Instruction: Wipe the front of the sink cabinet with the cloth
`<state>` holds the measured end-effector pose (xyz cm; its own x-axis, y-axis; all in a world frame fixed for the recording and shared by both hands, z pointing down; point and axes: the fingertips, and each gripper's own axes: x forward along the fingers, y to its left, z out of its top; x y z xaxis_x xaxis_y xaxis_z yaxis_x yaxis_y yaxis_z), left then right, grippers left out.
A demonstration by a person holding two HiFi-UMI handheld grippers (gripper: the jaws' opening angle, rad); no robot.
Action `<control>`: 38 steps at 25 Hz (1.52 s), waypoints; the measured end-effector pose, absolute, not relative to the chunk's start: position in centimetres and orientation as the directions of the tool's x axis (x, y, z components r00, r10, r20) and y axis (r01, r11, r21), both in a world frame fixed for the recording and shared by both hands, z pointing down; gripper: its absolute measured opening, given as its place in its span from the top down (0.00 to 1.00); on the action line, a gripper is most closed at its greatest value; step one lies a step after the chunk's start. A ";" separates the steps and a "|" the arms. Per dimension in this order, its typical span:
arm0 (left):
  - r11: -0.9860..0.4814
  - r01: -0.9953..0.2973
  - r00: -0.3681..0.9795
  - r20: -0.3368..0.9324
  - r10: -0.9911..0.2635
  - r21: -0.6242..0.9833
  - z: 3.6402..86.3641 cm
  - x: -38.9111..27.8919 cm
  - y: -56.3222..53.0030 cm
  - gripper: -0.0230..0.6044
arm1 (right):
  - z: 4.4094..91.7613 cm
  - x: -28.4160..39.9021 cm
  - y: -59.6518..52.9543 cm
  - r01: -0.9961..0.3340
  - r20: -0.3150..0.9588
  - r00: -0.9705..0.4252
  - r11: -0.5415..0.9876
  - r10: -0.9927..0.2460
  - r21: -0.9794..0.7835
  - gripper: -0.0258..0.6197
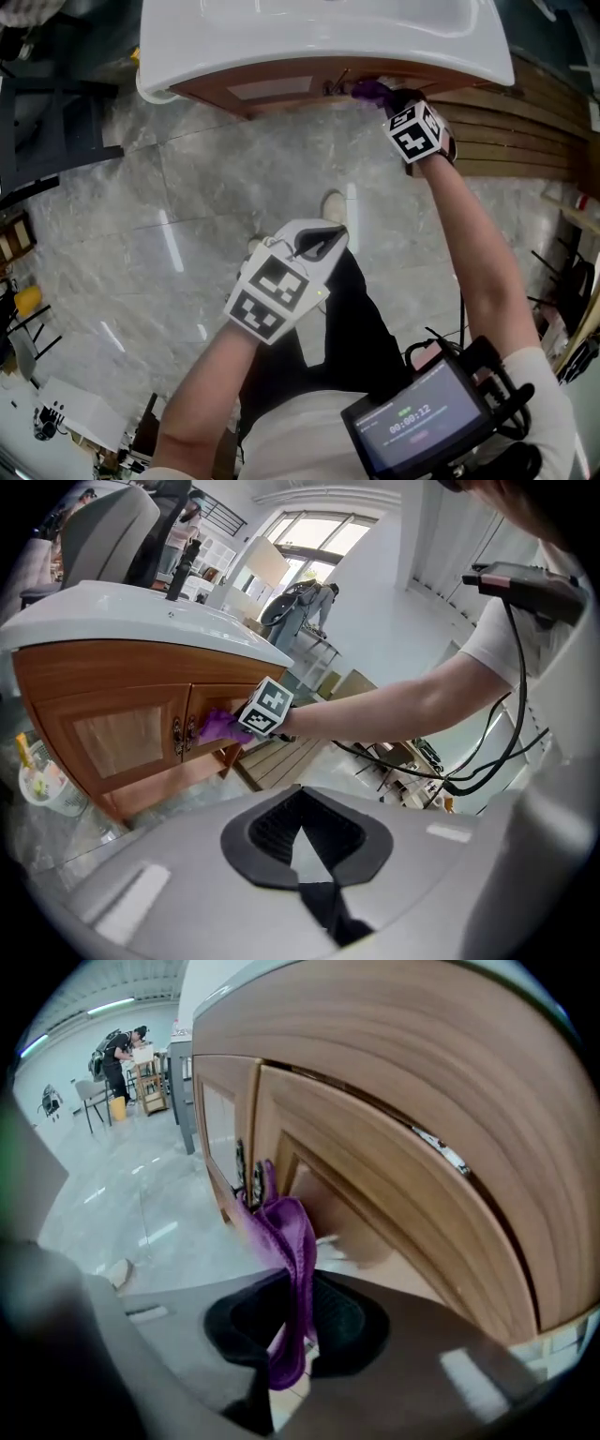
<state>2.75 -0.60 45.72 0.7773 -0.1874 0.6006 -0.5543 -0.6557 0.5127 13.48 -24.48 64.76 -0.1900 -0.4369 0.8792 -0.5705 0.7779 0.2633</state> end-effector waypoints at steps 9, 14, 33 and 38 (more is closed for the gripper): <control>-0.663 -0.545 0.778 0.604 -0.172 0.513 46.7 5.8 -3.0 0.95 | 66.3 24.1 -26.7 -0.612 0.896 -0.061 0.726 -0.439 0.314 0.87; -0.668 -0.538 0.781 0.603 -0.165 0.514 46.8 6.7 -3.8 0.95 | 66.2 27.8 -27.5 -0.634 0.896 -0.013 0.696 -0.444 0.336 0.87; -0.659 -0.557 0.772 0.608 -0.187 0.505 46.4 2.7 -2.3 0.95 | 67.8 25.7 -21.1 -0.710 0.914 -0.017 0.648 -0.406 0.275 0.87; -0.635 -0.590 0.759 0.610 -0.226 0.498 46.2 -0.6 -1.4 0.95 | 69.7 15.4 -16.8 -0.611 0.929 -0.137 0.767 -0.345 0.195 0.87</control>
